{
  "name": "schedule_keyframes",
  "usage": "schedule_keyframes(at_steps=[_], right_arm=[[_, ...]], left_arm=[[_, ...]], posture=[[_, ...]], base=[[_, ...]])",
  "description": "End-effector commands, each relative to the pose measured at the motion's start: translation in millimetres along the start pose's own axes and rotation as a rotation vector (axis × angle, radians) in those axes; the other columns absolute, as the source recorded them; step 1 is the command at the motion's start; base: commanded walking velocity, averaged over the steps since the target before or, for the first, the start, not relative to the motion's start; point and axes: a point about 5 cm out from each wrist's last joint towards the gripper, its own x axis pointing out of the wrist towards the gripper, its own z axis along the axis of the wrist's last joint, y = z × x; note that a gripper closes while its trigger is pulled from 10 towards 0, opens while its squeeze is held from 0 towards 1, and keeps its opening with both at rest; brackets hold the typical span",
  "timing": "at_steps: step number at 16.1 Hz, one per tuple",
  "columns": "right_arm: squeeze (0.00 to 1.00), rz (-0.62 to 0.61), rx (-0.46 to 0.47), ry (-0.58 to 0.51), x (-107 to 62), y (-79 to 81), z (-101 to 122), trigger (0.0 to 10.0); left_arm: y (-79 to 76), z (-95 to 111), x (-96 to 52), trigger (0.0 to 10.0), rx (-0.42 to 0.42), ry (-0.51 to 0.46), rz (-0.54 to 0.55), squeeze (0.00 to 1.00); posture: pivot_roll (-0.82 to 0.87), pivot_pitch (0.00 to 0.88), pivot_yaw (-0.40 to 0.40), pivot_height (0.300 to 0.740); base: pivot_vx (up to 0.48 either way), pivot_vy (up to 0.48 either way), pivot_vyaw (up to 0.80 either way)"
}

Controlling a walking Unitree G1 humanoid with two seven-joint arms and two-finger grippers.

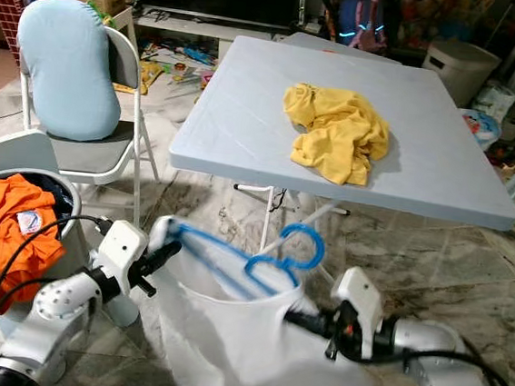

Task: Hang hanger

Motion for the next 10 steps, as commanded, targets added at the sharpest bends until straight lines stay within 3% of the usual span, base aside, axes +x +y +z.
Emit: schedule_keyframes(at_steps=[1,5,9,10], right_arm=[[0.0,-0.07,-0.048,-0.044,-1.5,-10.6,12.3,10.0],[0.0,-0.093,-0.087,-0.051,-1.4,-15.6,12.5,10.0],[0.0,-0.034,-0.132,0.026,-21.6,-14.1,-0.1,10.0],[0.0,-0.033,-0.103,0.05,-32.5,-18.2,-4.2,10.0]], left_arm=[[-2.1,6.5,0.1,0.0,0.009,-0.007,-0.062,0.0],[-5.6,7.6,-5.7,0.0,-0.021,-0.002,-0.13,0.0],[12.6,17.7,-7.8,0.0,-0.068,-0.061,-0.029,0.0],[19.6,23.1,-7.7,0.0,-0.082,-0.094,0.017,0.0]], posture=[[0.05,0.005,-0.05,0.74],[0.05,0.007,-0.049,0.74],[0.05,0.013,-0.055,0.74],[0.05,0.014,-0.055,0.74]], base=[[0.0,0.0,0.0],[0.0,0.0,0.0],[0.0,0.0,0.0],[0.0,0.0,0.0]])
